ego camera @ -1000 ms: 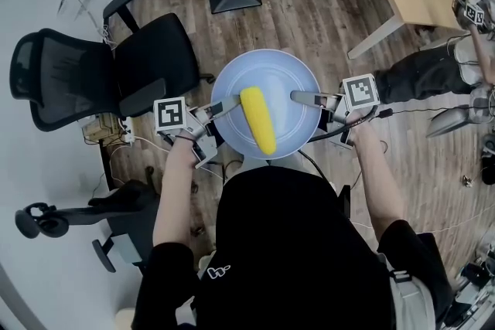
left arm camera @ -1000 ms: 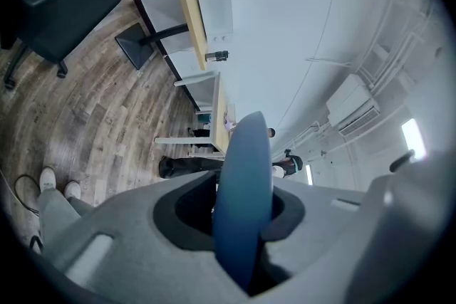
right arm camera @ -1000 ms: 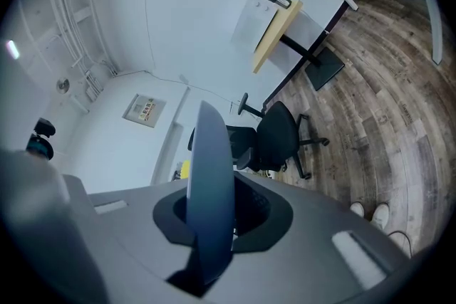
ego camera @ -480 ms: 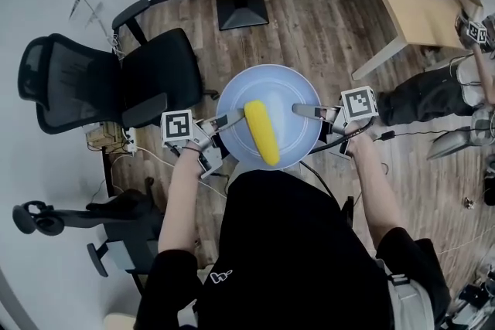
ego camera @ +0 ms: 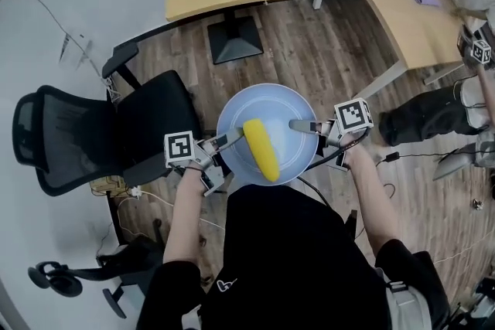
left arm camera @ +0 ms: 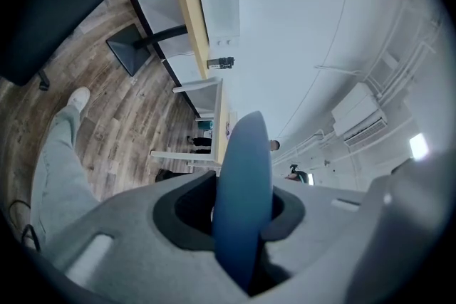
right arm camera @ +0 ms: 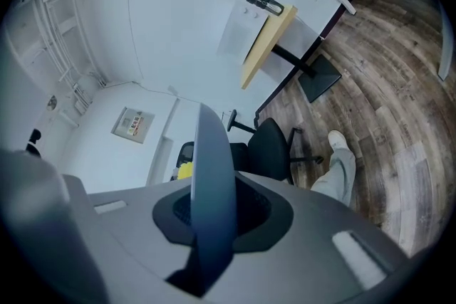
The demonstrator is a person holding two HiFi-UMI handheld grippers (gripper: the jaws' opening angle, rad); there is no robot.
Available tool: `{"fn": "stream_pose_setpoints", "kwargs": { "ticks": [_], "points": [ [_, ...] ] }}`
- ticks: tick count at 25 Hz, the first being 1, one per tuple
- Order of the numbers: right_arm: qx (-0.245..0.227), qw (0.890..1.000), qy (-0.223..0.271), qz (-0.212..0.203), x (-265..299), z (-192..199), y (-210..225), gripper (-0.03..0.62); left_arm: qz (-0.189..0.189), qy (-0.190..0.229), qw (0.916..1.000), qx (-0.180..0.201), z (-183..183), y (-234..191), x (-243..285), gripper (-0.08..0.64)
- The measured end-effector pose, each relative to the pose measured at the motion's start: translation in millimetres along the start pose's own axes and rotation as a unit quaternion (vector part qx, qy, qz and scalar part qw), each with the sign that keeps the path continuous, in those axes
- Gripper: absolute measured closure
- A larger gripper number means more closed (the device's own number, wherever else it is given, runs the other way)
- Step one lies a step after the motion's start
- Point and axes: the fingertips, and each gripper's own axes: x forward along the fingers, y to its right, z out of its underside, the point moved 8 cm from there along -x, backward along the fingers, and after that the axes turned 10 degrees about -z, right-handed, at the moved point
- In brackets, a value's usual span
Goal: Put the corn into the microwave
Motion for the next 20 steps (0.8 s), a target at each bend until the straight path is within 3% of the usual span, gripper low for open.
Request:
{"fn": "stream_pose_setpoints", "kwargs": {
  "ticks": [4, 9, 12, 16, 19, 20],
  "points": [
    [0.010, 1.000, 0.015, 0.016, 33.1, -98.3, 34.8, 0.538, 0.003, -0.005, 1.0000, -0.004, -108.3, -12.0, 30.9, 0.462],
    [0.020, 0.999, 0.021, -0.024, 107.6, -242.2, 36.8, 0.540, -0.001, -0.020, 0.9998, 0.008, -270.6, 13.2, 39.7, 0.465],
    [0.014, 0.999, 0.026, -0.027, 147.0, -313.1, 31.3, 0.543, 0.004, -0.017, 0.9998, 0.012, -349.1, 31.2, 34.3, 0.471],
    [-0.015, 0.999, 0.032, -0.025, 181.5, -389.0, 24.9, 0.543, 0.007, -0.003, 0.9999, 0.014, -425.2, 44.1, 35.8, 0.476],
    [-0.041, 0.997, 0.041, -0.042, 197.2, -415.0, 21.4, 0.533, 0.021, 0.000, 0.9997, 0.013, -452.1, 46.3, 42.0, 0.479],
    [-0.053, 0.997, 0.043, -0.043, 200.2, -423.2, 20.3, 0.503, 0.023, 0.005, 0.9997, 0.010, -459.5, 46.8, 42.7, 0.479]
  ]
}}
